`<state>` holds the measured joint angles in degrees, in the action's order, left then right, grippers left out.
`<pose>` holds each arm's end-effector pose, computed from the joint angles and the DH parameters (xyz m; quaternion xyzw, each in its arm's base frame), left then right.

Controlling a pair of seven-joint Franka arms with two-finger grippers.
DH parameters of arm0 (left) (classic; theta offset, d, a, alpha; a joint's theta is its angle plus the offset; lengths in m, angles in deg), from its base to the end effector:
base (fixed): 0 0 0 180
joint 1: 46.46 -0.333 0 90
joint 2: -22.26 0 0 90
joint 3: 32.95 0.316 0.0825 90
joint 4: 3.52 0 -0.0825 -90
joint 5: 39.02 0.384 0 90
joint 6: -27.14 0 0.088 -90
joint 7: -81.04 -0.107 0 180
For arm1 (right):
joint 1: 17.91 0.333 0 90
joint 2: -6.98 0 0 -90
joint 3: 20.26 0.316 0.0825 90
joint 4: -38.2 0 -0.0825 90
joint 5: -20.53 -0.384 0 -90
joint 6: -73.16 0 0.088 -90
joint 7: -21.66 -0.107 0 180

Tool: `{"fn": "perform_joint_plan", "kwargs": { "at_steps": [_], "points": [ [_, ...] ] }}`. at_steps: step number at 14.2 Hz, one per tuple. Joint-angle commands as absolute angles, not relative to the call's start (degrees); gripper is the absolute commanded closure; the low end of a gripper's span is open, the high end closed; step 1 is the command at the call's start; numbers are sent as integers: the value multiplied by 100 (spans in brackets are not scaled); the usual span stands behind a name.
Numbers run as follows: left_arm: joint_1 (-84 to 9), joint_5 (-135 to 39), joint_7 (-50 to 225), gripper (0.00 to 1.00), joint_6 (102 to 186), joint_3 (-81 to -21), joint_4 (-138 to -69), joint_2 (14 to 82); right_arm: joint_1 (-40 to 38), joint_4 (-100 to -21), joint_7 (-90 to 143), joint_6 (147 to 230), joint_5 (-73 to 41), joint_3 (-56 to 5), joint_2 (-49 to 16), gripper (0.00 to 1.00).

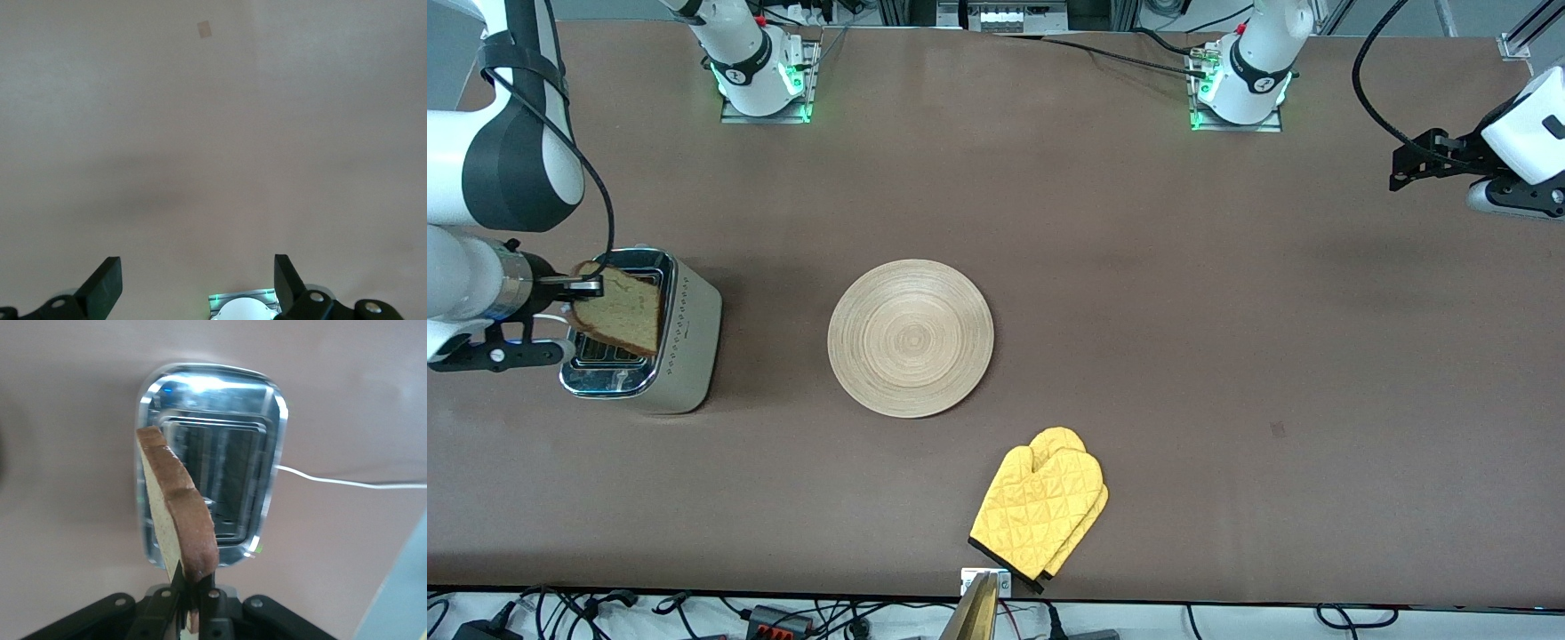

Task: Move plate and put bread in toaster
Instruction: 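Lower the bread into the toaster slot and open the right gripper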

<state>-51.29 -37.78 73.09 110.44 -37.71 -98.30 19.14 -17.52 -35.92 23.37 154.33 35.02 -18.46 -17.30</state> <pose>0.5230 0.0020 0.6056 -0.9949 0.0678 0.0737 0.0079 0.6507 -0.0088 0.4879 0.9811 0.0325 -0.1482 0.1202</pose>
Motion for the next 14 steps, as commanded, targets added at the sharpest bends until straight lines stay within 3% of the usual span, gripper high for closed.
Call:
{"fn": "perform_joint_plan", "kwargs": {
  "at_steps": [1, 14],
  "points": [
    [-5067, -3796, 7374, 0, 11073, -3699, -9915, 1831, -1826, -3572, 1958, 15201, 3608, -1965, -1763, 100],
    [-5067, -3796, 7383, 0, 11046, -3699, -9897, 1848, -1739, -3633, 1340, 14999, 3336, -1912, -1921, 100]
  ]
}}
